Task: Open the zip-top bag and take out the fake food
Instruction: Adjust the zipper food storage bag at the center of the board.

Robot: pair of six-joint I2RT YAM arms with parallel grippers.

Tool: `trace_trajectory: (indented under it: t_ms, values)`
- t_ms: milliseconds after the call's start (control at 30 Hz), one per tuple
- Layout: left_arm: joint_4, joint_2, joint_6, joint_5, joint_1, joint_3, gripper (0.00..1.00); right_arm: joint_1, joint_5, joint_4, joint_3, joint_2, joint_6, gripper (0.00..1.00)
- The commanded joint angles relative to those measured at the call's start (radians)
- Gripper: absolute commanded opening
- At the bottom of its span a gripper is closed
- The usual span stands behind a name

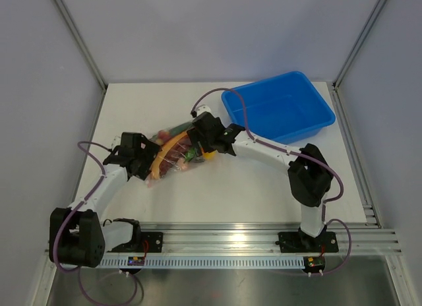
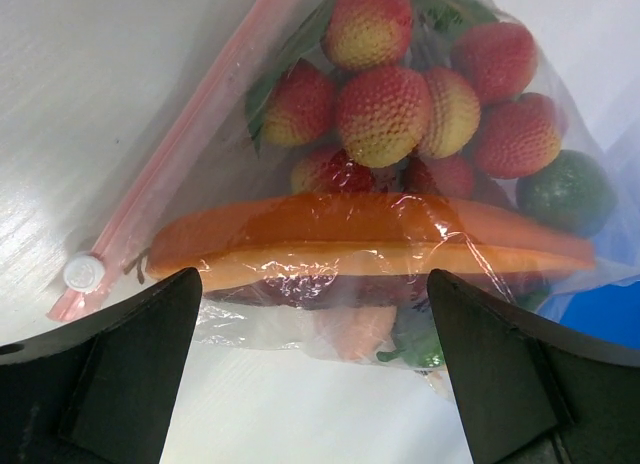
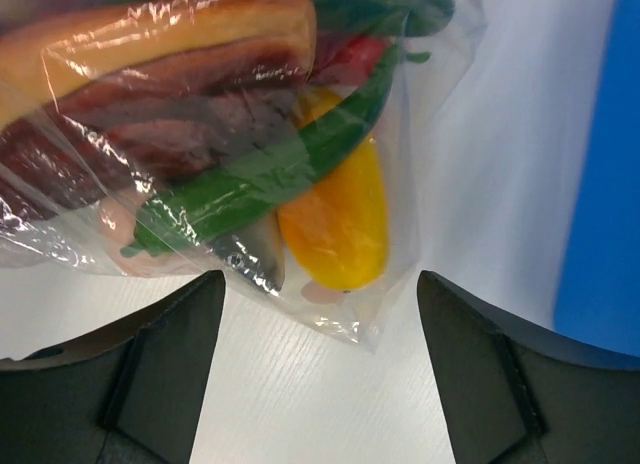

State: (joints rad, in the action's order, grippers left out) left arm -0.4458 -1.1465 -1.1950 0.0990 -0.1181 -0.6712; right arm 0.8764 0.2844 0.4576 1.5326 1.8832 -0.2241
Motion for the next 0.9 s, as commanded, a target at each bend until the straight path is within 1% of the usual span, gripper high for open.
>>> trace_trajectory:
  t_ms: [0, 133, 167, 233, 267, 333, 367, 400, 433, 467, 533, 567, 600, 700, 767, 800, 867]
  values:
    - [-0.010, -0.016, 0.041, -0.059, 0.017, -0.045, 0.99, 0.032, -0.027, 0.076, 0.055, 0.040, -0.003, 0.85]
    - [-0.040, 0.024, 0.028, -0.015, 0.023, -0.037, 0.99, 0.047, -0.051, 0.098, 0.072, 0.066, -0.006, 0.86]
    - [-0.066, 0.053, 0.015, 0.046, 0.023, -0.039, 0.99, 0.050, -0.053, 0.102, 0.073, 0.068, -0.009, 0.86]
    - [-0.132, 0.088, -0.003, 0.112, 0.024, -0.045, 0.99, 0.053, -0.044, 0.111, 0.077, 0.080, -0.012, 0.86]
    - [-0.142, 0.135, -0.017, 0.158, 0.024, -0.042, 0.99, 0.052, -0.041, 0.118, 0.078, 0.086, -0.015, 0.85]
    - [-0.128, 0.180, -0.038, 0.183, 0.024, -0.008, 0.99, 0.052, 0.007, 0.122, 0.084, 0.100, -0.023, 0.76]
    - [-0.117, 0.217, -0.047, 0.194, 0.024, 0.008, 0.99, 0.052, 0.022, 0.124, 0.092, 0.105, -0.024, 0.64]
    - [-0.102, 0.235, -0.057, 0.197, 0.026, 0.027, 0.99, 0.053, 0.051, 0.127, 0.096, 0.120, -0.024, 0.59]
    - [-0.081, 0.247, -0.076, 0.200, 0.028, 0.057, 0.99, 0.052, 0.068, 0.130, 0.100, 0.126, -0.024, 0.51]
    - [-0.074, 0.257, -0.084, 0.206, 0.029, 0.067, 0.99, 0.052, 0.085, 0.127, 0.104, 0.132, -0.027, 0.38]
    - [-0.068, 0.272, -0.090, 0.209, 0.034, 0.078, 0.99, 0.050, 0.133, 0.122, 0.118, 0.148, -0.027, 0.21]
    - [-0.070, 0.275, -0.091, 0.215, 0.038, 0.076, 0.99, 0.050, 0.153, 0.122, 0.132, 0.154, -0.024, 0.07]
    - [-0.073, 0.278, -0.091, 0.220, 0.038, 0.075, 0.99, 0.050, 0.188, 0.119, 0.141, 0.163, -0.021, 0.00]
    - [-0.067, 0.287, -0.084, 0.225, 0.040, 0.076, 0.99, 0.042, 0.289, 0.098, 0.173, 0.185, 0.006, 0.00]
    - [-0.033, 0.297, -0.046, 0.209, 0.040, 0.088, 0.99, 0.042, 0.364, 0.020, 0.169, 0.189, 0.084, 0.00]
    - [0.008, 0.310, -0.011, 0.200, 0.040, 0.091, 0.99, 0.041, 0.395, -0.058, 0.163, 0.189, 0.138, 0.00]
    - [0.030, 0.326, 0.005, 0.192, 0.040, 0.101, 0.99, 0.030, 0.488, -0.132, 0.144, 0.198, 0.169, 0.00]
